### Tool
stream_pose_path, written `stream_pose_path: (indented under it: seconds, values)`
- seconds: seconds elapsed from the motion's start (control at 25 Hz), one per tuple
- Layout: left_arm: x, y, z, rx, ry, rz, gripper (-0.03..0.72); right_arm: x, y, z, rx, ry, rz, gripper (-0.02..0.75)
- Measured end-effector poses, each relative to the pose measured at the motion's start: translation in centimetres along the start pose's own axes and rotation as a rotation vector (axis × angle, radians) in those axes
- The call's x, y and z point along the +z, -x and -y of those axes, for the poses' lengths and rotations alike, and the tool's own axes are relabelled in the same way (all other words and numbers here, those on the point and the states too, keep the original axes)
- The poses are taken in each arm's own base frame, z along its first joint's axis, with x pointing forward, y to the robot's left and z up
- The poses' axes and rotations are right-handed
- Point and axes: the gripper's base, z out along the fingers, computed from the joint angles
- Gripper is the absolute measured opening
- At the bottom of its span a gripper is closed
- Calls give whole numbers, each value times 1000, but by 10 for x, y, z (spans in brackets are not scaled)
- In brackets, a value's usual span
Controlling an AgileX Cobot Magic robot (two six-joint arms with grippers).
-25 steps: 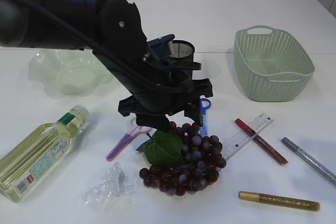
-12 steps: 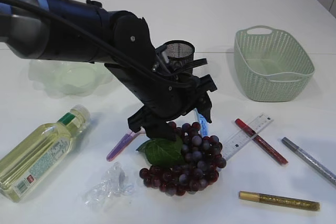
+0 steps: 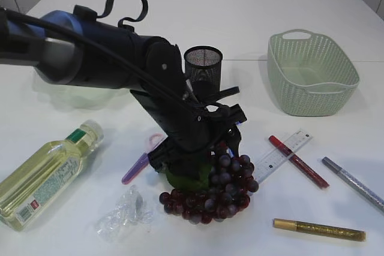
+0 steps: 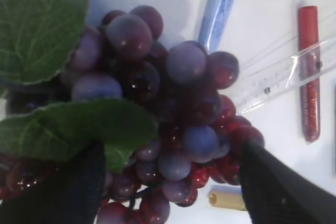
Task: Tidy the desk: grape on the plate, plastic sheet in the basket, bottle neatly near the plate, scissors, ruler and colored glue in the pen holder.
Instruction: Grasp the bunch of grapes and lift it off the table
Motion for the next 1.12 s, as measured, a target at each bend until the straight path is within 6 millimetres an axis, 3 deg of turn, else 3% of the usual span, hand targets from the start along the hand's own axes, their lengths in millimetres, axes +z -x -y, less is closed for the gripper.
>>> stream_pose_path:
  seconds: [0.8,0.96,1.12]
  values:
    - [31,1,-10,-17,41,-14,571,1,-2,0,0,-3,-30,484]
    - [31,1,-10,-19,41,-15,505,1,-2,0,-2,-3,-33,484]
    - [31,0,-10,-19,44,-17,361,1,-2,0,-2,-3,-34,484]
